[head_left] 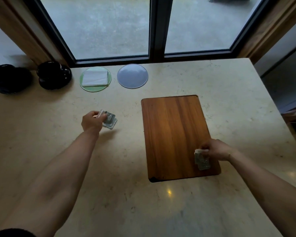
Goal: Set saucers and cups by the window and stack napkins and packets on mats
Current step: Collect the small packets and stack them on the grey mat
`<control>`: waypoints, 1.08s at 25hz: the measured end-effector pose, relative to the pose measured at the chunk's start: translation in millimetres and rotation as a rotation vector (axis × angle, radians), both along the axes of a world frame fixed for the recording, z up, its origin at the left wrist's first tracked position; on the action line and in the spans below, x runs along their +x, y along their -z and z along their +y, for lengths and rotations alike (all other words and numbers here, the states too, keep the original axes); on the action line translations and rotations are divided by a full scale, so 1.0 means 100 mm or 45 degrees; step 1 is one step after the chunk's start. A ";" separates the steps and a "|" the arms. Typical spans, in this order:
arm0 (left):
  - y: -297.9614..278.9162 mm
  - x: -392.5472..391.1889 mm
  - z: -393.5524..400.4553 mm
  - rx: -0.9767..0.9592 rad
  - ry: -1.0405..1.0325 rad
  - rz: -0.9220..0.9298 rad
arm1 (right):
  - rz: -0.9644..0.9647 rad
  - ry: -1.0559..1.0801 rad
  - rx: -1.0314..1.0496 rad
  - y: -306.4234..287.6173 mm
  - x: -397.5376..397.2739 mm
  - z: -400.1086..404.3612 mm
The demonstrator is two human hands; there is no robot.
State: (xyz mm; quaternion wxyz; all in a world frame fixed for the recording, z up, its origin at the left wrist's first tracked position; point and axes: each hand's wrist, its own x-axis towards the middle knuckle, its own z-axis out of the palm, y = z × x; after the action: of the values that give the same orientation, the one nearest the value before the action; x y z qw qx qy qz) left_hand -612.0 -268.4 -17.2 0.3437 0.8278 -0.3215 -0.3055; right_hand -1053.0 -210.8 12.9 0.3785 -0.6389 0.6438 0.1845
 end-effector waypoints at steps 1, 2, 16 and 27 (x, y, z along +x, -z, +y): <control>0.00 -0.02 -0.02 -0.002 0.013 -0.006 | 0.017 -0.010 0.010 0.03 0.00 0.01; 0.01 -0.02 -0.02 0.002 0.021 -0.015 | 0.038 -0.023 0.005 0.05 0.01 0.02; 0.19 0.03 0.04 0.146 0.131 -0.181 | 0.315 -0.253 -0.135 0.11 0.08 0.07; 0.13 -0.05 -0.01 0.235 0.237 -0.318 | 0.423 -0.402 -0.192 0.09 0.08 0.04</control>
State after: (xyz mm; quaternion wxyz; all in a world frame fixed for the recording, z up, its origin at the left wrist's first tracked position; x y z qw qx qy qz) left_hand -617.5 -269.4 -30.7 0.1938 0.8539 -0.4076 -0.2591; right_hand -1045.3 -206.4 4.1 0.1849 -0.7191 0.6013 0.2953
